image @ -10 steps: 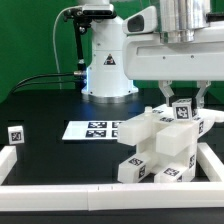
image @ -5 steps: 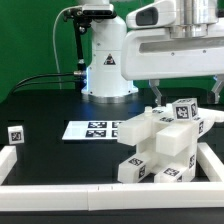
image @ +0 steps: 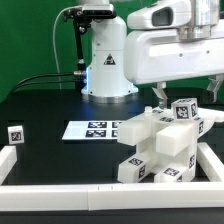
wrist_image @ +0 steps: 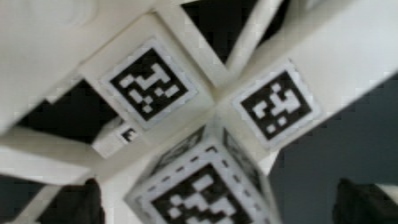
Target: Assemble chair
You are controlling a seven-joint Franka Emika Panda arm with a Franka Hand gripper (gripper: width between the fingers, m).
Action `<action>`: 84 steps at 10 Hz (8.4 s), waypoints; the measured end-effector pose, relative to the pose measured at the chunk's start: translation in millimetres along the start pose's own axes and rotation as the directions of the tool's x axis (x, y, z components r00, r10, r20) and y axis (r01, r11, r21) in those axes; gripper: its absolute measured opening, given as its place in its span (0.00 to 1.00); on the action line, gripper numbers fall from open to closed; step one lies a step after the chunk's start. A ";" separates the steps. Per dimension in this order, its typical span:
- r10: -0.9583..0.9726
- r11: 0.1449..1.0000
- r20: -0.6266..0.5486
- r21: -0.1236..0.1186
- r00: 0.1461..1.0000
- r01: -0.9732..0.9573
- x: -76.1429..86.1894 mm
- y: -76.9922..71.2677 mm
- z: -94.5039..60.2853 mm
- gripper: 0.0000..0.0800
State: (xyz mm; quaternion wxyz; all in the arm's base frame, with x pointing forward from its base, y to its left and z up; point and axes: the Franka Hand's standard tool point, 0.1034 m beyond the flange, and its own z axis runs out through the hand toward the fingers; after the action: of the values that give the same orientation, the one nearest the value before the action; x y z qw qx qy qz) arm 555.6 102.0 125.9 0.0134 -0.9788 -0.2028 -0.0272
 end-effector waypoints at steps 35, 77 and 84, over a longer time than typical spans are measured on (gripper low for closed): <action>0.528 0.849 -0.017 0.029 0.849 -0.527 -0.7 8.1 8.0 0.35; 0.344 0.939 -0.006 0.004 0.939 -0.344 20.7 -10.6 10.0 0.81; 0.316 0.949 -0.012 -0.005 0.949 -0.316 17.2 -14.6 13.0 0.35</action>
Offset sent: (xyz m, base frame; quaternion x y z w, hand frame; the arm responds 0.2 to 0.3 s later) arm 0.0000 0.0000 0.0000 0.0000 0.0000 0.0650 0.9979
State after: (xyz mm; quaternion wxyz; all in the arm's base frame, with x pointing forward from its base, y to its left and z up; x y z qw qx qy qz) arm 566.2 122.8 114.1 0.0151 -0.9985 -0.0435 -0.0307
